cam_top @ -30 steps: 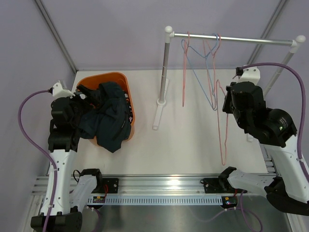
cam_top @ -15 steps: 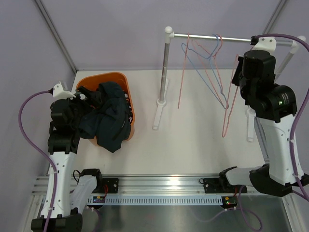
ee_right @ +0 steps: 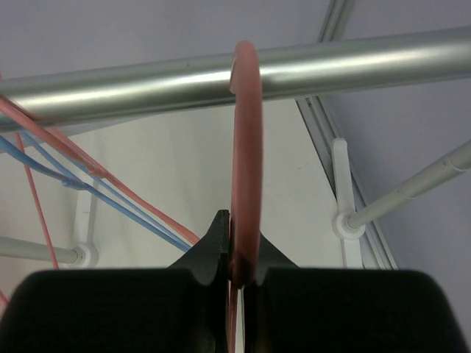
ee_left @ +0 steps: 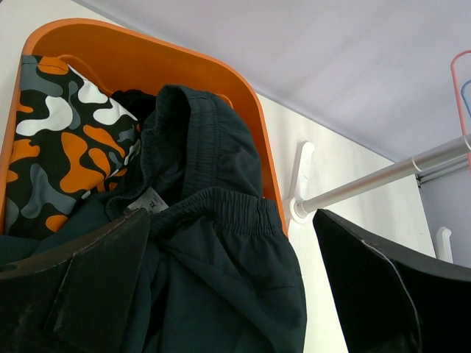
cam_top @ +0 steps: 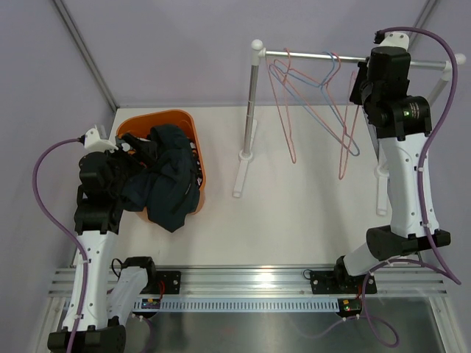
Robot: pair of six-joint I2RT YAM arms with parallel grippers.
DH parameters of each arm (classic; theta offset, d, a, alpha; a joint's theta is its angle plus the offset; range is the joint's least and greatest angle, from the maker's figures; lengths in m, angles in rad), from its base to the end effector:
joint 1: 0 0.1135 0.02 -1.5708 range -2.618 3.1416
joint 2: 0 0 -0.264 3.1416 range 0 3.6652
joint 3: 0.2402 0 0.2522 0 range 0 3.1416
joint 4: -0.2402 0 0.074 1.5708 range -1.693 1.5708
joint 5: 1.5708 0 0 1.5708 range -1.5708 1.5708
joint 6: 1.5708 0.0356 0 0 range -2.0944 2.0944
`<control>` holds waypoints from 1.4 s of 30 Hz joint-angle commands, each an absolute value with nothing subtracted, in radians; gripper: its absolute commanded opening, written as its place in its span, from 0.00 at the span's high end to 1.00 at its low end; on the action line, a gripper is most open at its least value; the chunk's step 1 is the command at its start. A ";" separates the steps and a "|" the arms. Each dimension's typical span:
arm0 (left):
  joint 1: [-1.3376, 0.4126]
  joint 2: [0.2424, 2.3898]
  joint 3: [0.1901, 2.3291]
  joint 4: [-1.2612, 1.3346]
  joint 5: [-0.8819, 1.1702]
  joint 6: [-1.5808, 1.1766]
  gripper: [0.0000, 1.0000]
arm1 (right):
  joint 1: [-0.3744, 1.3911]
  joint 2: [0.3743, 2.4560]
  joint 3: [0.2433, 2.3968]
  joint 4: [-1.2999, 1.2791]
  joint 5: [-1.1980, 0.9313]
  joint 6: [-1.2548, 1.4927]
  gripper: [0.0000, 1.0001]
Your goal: Remove the shorts from the hanger
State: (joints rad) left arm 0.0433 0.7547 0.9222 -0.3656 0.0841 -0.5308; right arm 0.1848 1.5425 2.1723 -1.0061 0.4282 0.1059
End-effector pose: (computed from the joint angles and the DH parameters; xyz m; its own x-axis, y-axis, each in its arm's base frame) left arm 0.1665 0.0042 0.3728 -0.1894 -0.5131 -0.8372 -0.0658 0.8573 -0.5106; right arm 0.2721 0.0358 0.5311 -0.3367 0.0349 -0.9410 0.2494 0.9669 -0.0534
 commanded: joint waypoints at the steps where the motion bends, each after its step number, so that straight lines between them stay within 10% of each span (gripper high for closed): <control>1: 0.040 0.753 0.919 -0.316 0.118 -0.520 0.01 | 0.172 1.543 2.223 -0.919 0.322 0.060 1.00; 42: 0.040 0.758 0.907 -0.311 0.132 -0.520 0.01 | 0.095 1.615 2.048 -0.864 0.114 0.155 1.00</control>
